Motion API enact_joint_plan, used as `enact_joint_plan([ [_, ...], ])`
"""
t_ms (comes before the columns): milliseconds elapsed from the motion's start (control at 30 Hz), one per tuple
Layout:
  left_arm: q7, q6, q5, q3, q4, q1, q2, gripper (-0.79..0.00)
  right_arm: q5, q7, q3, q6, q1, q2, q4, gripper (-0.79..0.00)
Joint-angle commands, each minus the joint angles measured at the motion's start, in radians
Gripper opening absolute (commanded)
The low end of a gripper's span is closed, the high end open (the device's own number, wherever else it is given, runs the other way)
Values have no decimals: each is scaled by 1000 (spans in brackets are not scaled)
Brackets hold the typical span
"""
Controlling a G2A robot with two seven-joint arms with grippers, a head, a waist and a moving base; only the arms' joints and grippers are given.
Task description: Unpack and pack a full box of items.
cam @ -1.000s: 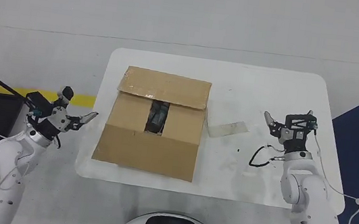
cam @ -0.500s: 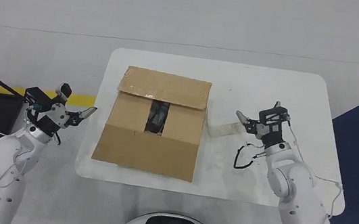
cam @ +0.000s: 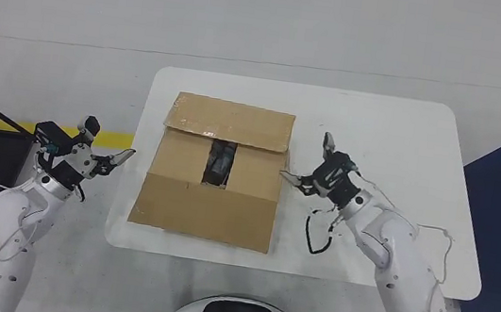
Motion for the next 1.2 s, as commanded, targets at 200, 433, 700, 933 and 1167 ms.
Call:
enact_joint_plan([
  [200, 0, 0, 0, 0, 0, 0, 0, 0, -57, 54, -71, 95, 72, -13, 59, 0],
  [433, 0, 0, 0, 0, 0, 0, 0, 0, -155, 154, -83, 250, 65, -18, 17, 0],
  [700, 0, 0, 0, 0, 0, 0, 0, 0, -242, 271, -141, 445, 91, -38, -39, 0],
  [933, 0, 0, 0, 0, 0, 0, 0, 0, -276, 333, -173, 611, 194, -64, -48, 0],
  [1167, 0, 0, 0, 0, 0, 0, 0, 0, -203, 457, -272, 802, 444, -126, 204, 0],
])
